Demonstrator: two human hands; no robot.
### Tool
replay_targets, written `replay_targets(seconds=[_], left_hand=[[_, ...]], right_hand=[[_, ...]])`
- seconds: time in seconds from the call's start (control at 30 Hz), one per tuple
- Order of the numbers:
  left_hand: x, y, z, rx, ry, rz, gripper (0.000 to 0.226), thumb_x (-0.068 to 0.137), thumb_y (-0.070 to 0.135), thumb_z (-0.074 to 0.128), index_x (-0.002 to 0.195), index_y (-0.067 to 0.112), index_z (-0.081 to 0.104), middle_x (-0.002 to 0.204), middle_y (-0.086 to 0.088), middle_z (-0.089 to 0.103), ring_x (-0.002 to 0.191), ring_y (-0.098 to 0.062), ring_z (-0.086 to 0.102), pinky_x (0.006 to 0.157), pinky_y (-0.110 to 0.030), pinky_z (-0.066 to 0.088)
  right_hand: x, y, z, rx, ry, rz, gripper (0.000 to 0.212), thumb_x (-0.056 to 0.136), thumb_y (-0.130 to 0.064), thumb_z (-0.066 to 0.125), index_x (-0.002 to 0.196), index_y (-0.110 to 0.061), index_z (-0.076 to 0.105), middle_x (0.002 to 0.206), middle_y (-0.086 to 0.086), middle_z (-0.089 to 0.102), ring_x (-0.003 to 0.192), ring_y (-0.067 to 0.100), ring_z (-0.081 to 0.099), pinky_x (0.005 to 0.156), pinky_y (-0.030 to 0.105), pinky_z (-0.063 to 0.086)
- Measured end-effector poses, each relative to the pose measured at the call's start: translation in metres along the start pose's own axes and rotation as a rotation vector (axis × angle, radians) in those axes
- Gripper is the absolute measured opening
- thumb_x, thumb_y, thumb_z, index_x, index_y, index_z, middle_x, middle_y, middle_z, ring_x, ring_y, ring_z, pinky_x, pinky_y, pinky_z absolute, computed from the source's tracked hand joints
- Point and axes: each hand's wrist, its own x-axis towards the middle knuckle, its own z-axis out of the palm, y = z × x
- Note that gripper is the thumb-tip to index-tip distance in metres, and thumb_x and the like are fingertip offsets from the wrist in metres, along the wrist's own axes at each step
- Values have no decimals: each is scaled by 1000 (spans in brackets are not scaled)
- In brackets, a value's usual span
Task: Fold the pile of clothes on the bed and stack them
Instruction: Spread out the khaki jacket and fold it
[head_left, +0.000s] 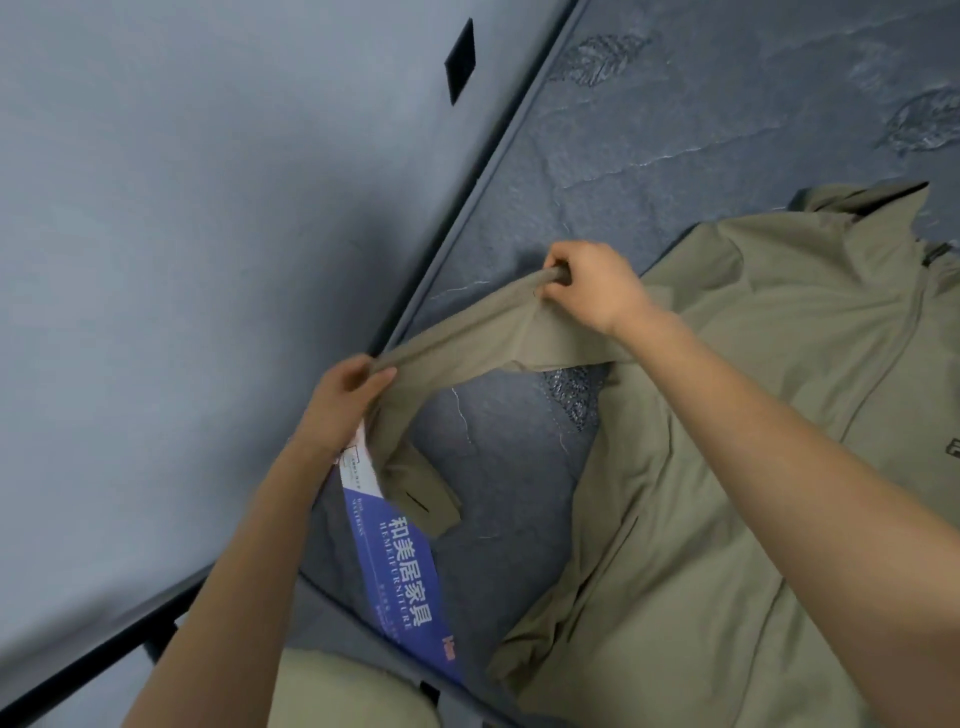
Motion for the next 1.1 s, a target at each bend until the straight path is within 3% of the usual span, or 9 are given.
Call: replay_targets(seconds=[0.1, 0.23, 0.4, 0.47, 0.6, 0.73, 0.83, 0.97, 1.1], left_hand=[[-5, 13, -20, -173, 156, 119, 31, 89, 18, 65, 62, 26, 54, 57, 16, 50, 58, -2, 45, 54, -14, 40], [-11, 27, -28, -155, 104, 196, 24, 88, 11, 65, 69, 24, 59, 61, 16, 58, 60, 0, 53, 56, -12, 44], [-19, 26, -35, -85, 29, 189, 32, 87, 11, 66, 68, 36, 67, 68, 16, 63, 66, 0, 57, 61, -13, 46], [-23, 21, -39, -33, -11, 174, 29, 86, 13, 68, 69, 37, 68, 72, 15, 65, 70, 0, 59, 63, -13, 47], [-30, 19, -37, -4, -100, 192, 9, 79, 26, 73, 77, 35, 71, 80, 11, 69, 76, -2, 62, 67, -14, 48], [-33, 16, -40, 32, -121, 171, 16, 81, 19, 73, 82, 34, 72, 84, 13, 69, 78, -1, 62, 68, -14, 49], [-31, -4, -54, 150, -150, 7, 11, 84, 20, 72, 95, 20, 70, 90, 3, 69, 84, -9, 62, 70, -21, 50], [-34, -37, -73, 393, -40, -147, 25, 84, 30, 70, 84, 5, 65, 75, -7, 60, 73, -23, 53, 64, -33, 42], [-42, -37, -82, 265, 91, -132, 37, 84, 34, 71, 77, 0, 58, 69, -10, 49, 65, -19, 43, 57, -29, 32]], right_hand=[[-5, -15, 8, -78, -43, -23, 28, 87, -22, 63, 114, -18, 57, 121, 4, 59, 117, 27, 47, 93, 37, 29], [-9, -42, 18, 16, -181, -109, 42, 86, -36, 66, 125, -25, 54, 119, -1, 60, 118, 22, 46, 99, 35, 26], [-12, -61, 28, 165, -196, -132, 8, 87, -32, 67, 90, -25, 65, 76, -13, 52, 83, 12, 52, 95, 39, 43], [-12, -63, 31, 190, -162, -161, 9, 86, -30, 68, 90, -23, 64, 85, -9, 54, 90, 14, 51, 94, 42, 43], [-22, -82, 41, 141, -300, -330, 55, 85, -39, 68, 136, -30, 49, 137, -2, 51, 129, 20, 39, 110, 41, 28], [-27, -106, 56, 102, -360, -410, 19, 87, -28, 66, 104, -20, 69, 101, -5, 65, 101, 15, 54, 96, 35, 39], [-26, -109, 54, 179, -274, -316, 4, 87, -21, 64, 88, -19, 67, 84, -6, 63, 83, 14, 56, 81, 34, 45], [-23, -110, 56, 9, -28, -273, 10, 89, -18, 56, 93, -16, 65, 97, 1, 66, 95, 23, 58, 85, 34, 38], [-19, -104, 55, 24, 133, -127, 17, 90, -9, 51, 99, -12, 66, 100, 8, 61, 102, 28, 53, 85, 35, 33]])
